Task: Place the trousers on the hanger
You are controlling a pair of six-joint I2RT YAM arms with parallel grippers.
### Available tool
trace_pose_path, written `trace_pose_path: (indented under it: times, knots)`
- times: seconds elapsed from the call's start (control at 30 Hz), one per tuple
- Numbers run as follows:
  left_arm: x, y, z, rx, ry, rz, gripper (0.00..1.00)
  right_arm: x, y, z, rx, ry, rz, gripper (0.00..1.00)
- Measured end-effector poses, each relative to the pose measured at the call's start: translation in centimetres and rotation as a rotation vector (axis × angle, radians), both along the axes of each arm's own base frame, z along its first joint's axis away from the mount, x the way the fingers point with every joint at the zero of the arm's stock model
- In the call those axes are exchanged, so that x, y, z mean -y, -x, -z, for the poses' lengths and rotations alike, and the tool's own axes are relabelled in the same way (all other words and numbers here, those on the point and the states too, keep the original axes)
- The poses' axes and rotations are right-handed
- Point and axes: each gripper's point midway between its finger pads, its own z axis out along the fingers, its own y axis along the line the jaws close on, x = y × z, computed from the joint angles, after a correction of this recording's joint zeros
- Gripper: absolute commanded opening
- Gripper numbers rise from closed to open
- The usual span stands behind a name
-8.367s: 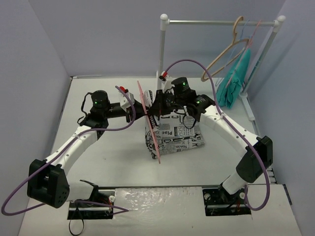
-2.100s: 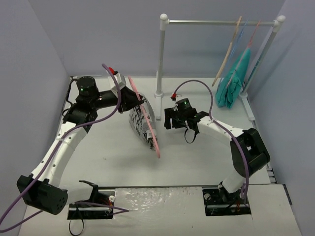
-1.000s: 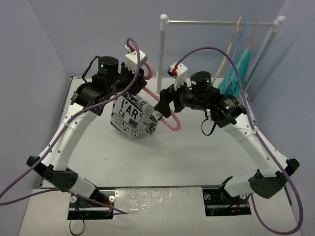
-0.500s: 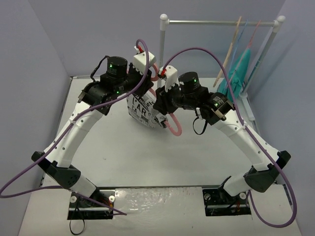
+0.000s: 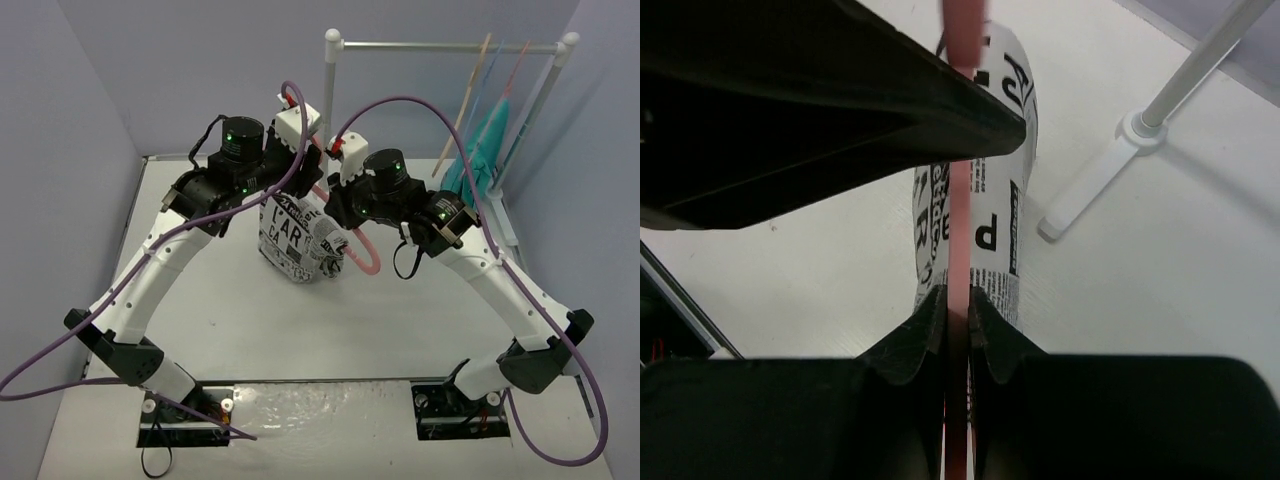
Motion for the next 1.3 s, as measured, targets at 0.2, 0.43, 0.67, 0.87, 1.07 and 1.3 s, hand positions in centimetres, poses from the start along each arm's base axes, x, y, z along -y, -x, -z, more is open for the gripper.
trace_pose_path:
  times: [0.2, 0.43, 0.67, 0.87, 1.07, 1.3]
  knots:
    - [-0.7, 1.0, -1.7, 0.071, 0.053, -0.021, 0.69, 2.1, 1.4, -0.7, 0.002, 0.026, 0.039, 0.00]
    - [-2.4, 2.7, -3.2, 0.102, 0.114, -0.057, 0.71, 5.4, 2.3, -3.7, 0.078, -0.004, 0.134, 0.00]
    - [-4.1, 3.8, -1.9, 0.087, 0.127, -0.109, 0.75, 8.0, 2.3, -6.4, 0.156, -0.033, 0.235, 0.00]
    - [-7.8, 4.0, 1.3, 0.064, 0.081, -0.276, 0.85, 10.4, 1.1, -7.9, 0.219, -0.002, 0.369, 0.00]
    - [-11.8, 4.3, 6.9, -0.016, -0.017, -0.459, 0.94, 12.1, -1.0, -9.8, 0.276, 0.024, 0.495, 0.00]
    - [-17.0, 5.5, 16.2, -0.136, -0.132, -0.671, 0.97, 15.3, -7.4, -8.8, 0.260, 0.041, 0.634, 0.00]
